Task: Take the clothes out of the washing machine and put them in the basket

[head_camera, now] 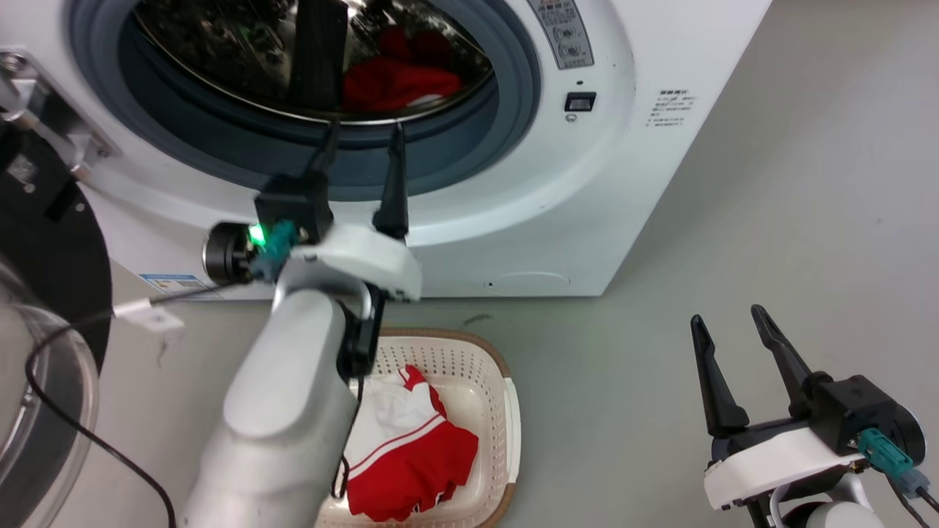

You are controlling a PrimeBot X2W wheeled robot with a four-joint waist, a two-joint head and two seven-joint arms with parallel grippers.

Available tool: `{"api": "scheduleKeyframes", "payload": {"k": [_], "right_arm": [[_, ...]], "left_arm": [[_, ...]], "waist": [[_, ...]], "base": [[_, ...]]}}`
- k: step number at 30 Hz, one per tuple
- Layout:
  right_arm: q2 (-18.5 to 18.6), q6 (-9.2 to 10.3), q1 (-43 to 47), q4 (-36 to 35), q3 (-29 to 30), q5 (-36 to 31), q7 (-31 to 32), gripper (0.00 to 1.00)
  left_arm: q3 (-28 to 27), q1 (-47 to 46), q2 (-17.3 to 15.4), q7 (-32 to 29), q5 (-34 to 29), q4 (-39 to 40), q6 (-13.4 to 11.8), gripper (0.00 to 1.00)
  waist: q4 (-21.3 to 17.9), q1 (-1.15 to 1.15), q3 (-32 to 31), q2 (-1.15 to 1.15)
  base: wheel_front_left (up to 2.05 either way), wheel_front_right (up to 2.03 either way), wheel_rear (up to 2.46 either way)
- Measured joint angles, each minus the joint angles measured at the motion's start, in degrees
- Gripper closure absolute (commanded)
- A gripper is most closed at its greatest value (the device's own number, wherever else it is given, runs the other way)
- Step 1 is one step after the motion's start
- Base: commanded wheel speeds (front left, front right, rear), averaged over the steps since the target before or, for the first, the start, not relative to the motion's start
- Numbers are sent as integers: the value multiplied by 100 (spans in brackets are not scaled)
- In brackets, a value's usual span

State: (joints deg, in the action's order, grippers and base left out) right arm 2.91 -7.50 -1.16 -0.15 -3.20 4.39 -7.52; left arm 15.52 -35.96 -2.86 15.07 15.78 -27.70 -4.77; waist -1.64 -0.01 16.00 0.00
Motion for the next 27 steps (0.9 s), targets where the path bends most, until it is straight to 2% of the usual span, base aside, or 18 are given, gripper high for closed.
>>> {"api": "scheduleKeyframes", "payload": {"k": [10,16,19,27], "right_arm": [[0,0,-275,31,-185,138,-108,0],[0,-1,-576,259,-444,334,-271,0],[0,-1,-725,377,-566,439,-377,0],[3,-1,-1058,789,-915,804,-621,0]], "left_arm": [[-476,-1610,-134,0,12,-1814,227,0],[-561,-2681,-353,-130,51,-2858,225,0],[-635,-3193,-490,-364,111,-3216,225,0],[-646,-4294,-1124,-1225,108,-3945,260,0]], "waist": [[-324,1,664,0],[-618,1,1165,0],[-793,1,1430,0],[-1397,2,2085,0]], "base": [[0,0,0],[0,0,0],[0,0,0],[0,0,0]]}}
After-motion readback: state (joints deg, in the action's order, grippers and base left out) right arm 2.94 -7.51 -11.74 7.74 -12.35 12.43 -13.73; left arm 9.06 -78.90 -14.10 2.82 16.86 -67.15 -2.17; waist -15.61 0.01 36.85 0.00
